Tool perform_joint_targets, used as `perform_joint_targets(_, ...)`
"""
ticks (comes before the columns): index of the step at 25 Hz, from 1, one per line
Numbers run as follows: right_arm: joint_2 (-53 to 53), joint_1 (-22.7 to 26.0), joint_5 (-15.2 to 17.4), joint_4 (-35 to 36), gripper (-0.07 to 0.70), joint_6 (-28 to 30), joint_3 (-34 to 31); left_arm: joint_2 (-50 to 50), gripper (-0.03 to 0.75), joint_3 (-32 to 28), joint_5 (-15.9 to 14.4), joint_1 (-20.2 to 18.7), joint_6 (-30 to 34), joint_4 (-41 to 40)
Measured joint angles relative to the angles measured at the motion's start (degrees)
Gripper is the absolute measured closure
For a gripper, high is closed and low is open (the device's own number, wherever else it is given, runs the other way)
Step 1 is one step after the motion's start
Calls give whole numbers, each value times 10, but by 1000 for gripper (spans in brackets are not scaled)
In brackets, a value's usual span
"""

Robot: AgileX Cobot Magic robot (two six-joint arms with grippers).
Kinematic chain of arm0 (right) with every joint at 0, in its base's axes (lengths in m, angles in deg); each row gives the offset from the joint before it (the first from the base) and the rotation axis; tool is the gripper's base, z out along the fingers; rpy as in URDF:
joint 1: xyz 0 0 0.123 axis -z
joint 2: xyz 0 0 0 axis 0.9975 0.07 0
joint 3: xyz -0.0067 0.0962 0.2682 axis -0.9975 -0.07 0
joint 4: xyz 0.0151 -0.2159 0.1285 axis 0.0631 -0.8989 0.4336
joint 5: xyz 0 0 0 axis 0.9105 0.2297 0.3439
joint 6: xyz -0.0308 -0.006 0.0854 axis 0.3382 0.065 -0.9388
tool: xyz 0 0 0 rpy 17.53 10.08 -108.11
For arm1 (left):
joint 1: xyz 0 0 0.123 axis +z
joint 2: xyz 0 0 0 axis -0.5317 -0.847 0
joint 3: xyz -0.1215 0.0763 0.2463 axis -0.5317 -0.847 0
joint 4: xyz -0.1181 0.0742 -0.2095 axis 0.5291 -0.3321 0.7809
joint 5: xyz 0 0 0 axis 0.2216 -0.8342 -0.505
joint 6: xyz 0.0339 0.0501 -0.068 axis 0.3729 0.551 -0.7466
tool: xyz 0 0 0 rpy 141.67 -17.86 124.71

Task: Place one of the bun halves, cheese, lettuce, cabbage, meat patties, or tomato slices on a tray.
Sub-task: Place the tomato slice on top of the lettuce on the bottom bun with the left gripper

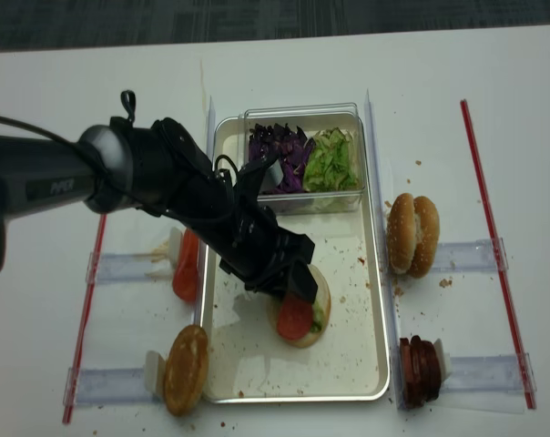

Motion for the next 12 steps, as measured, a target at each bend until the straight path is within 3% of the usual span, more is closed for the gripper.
perform_joint_targets(12, 0, 0, 0, -1, 41, 0, 0, 0, 399, 0, 7, 12, -3, 0)
